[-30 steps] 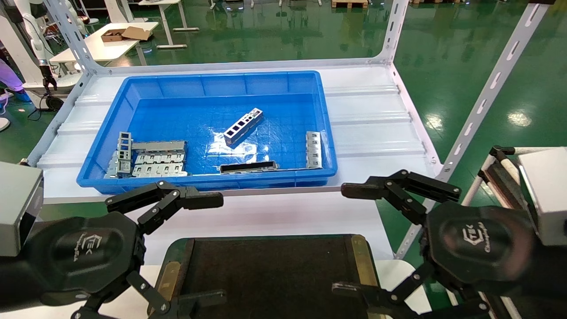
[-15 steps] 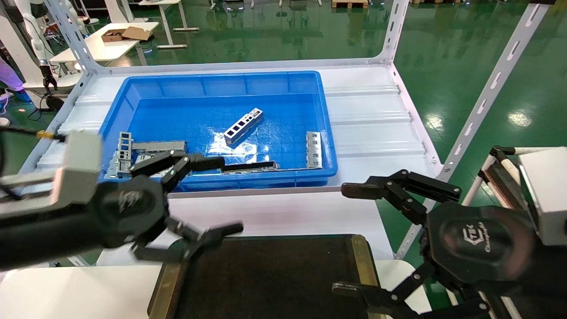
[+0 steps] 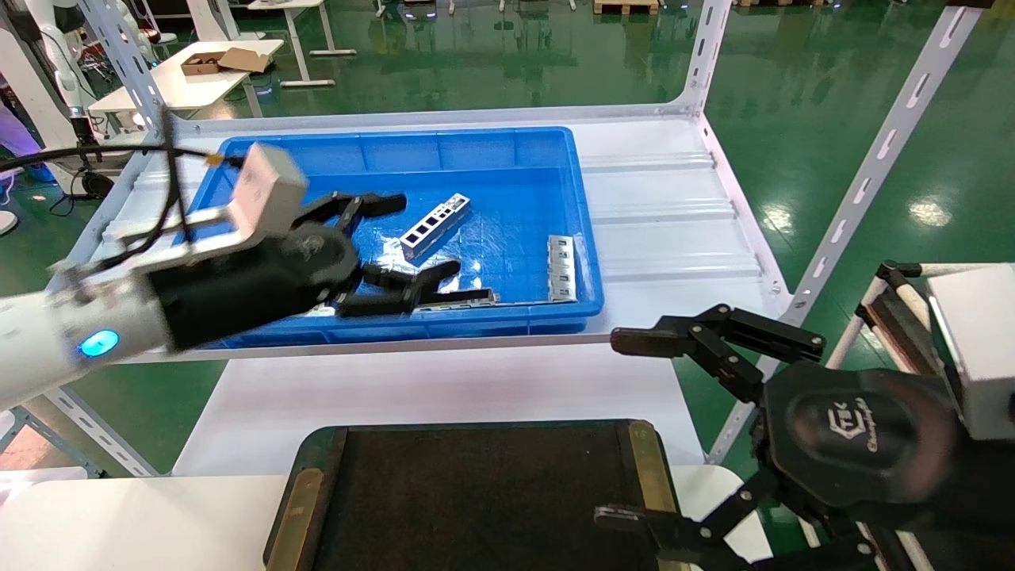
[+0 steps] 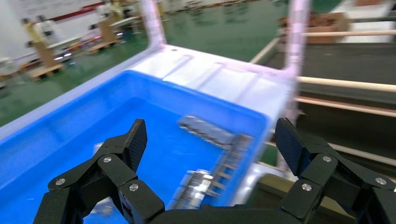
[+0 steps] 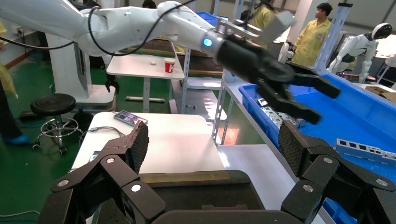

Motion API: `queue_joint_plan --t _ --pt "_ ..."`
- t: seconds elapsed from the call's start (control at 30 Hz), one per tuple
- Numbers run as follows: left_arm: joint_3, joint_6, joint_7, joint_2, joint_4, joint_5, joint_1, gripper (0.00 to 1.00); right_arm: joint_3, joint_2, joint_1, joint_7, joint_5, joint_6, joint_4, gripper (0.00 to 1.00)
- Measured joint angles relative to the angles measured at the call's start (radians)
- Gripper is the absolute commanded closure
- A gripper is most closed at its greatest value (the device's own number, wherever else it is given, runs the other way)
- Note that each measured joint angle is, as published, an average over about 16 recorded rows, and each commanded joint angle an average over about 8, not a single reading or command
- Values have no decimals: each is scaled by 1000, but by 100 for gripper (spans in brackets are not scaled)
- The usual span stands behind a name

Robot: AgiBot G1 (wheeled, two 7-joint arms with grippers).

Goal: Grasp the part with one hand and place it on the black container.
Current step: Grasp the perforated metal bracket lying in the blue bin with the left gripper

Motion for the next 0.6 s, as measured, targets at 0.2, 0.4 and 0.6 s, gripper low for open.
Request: queue_joint_plan --t 0.2,0.4,0.6 --pt "37 -97 35 109 159 89 -86 0 0 0 0 0 0 0 0 0" --pt "63 -184 92 213 343 153 -164 0 0 0 0 0 0 0 0 0" --pt "74 -268 159 304 530 190 -226 2 0 0 0 0 0 0 0 6"
